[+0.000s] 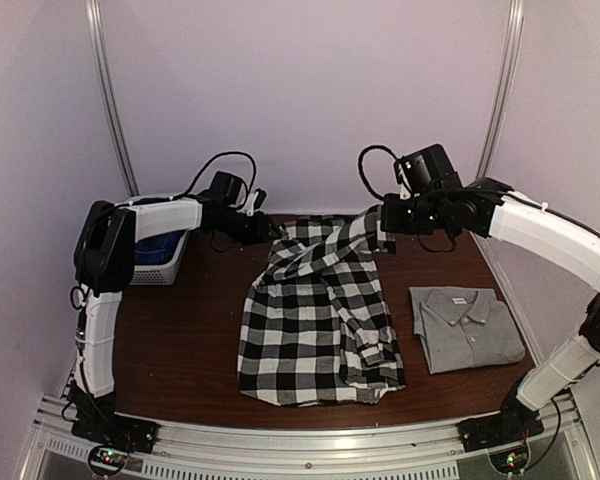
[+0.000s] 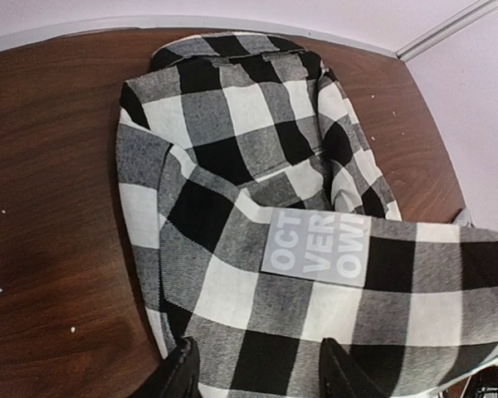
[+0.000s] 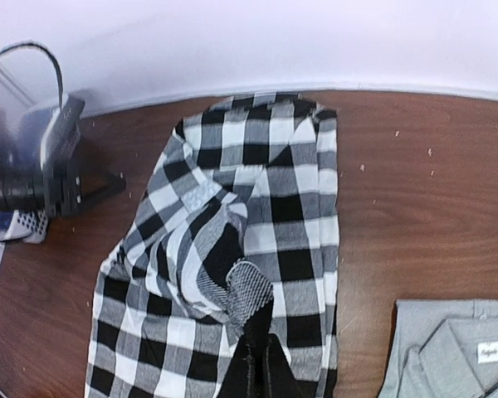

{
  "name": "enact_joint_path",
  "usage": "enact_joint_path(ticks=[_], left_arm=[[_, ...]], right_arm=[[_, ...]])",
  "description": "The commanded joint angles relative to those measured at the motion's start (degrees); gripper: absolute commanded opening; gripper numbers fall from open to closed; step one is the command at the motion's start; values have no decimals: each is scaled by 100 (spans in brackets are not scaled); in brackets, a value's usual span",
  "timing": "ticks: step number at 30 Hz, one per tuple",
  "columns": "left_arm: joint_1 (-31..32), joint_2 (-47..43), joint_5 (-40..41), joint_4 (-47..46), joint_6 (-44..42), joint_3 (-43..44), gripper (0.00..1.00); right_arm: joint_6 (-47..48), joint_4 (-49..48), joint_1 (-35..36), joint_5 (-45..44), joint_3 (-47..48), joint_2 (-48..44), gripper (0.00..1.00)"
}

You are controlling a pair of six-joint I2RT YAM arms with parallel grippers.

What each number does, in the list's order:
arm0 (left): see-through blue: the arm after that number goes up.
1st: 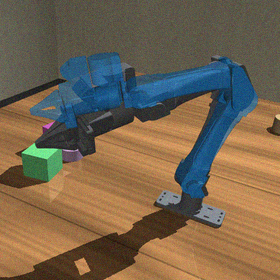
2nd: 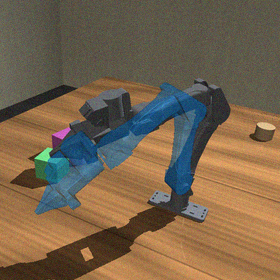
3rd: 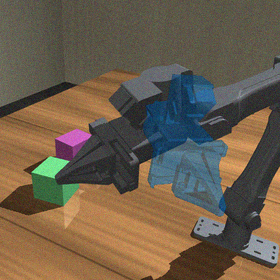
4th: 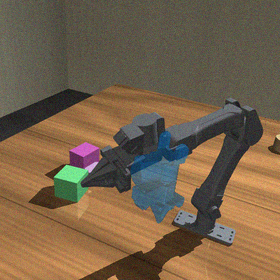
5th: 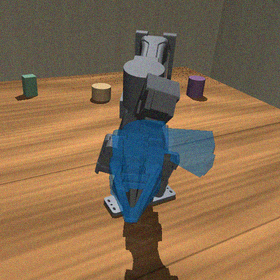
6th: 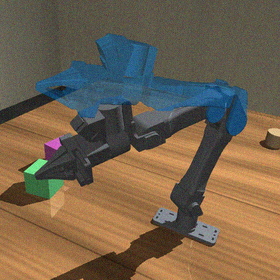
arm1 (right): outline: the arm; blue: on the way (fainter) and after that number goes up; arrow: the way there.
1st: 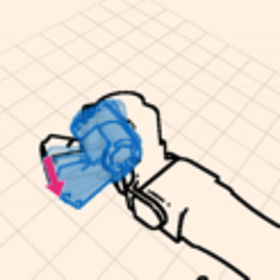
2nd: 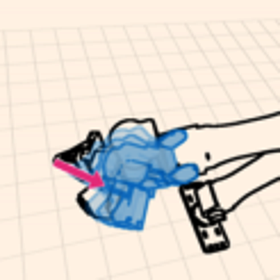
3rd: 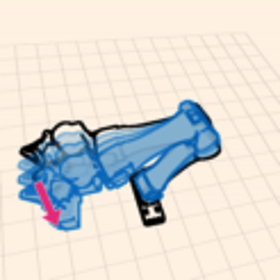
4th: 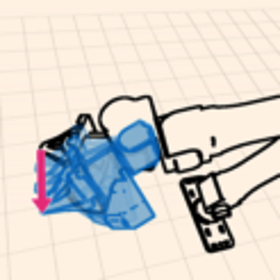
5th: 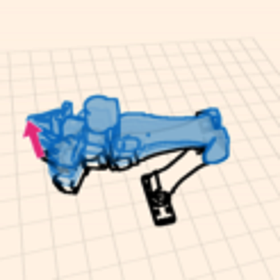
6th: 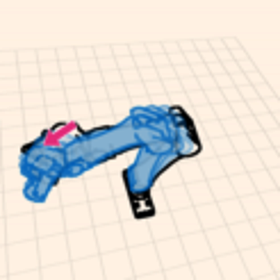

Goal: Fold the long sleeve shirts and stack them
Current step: Pick up the shirt from the center of the board.

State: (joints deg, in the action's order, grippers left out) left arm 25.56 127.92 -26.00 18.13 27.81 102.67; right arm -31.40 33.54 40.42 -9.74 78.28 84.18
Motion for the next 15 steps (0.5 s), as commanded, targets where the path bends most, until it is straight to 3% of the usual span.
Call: enact_joint_path(ticks=[1, 8, 15], left_arm=[[19, -324, 333, 35, 100, -231, 50], [13, -1307, 535, -258, 307, -1652, 50], [187, -2514, 188, -579, 419, -3427, 50]], right_arm=[[565, -155, -454, -212, 1087, 503, 0], [1214, -763, -901, -36, 2711, 1694, 0], [1626, -1148, -1066, 108, 3922, 2677, 0]])
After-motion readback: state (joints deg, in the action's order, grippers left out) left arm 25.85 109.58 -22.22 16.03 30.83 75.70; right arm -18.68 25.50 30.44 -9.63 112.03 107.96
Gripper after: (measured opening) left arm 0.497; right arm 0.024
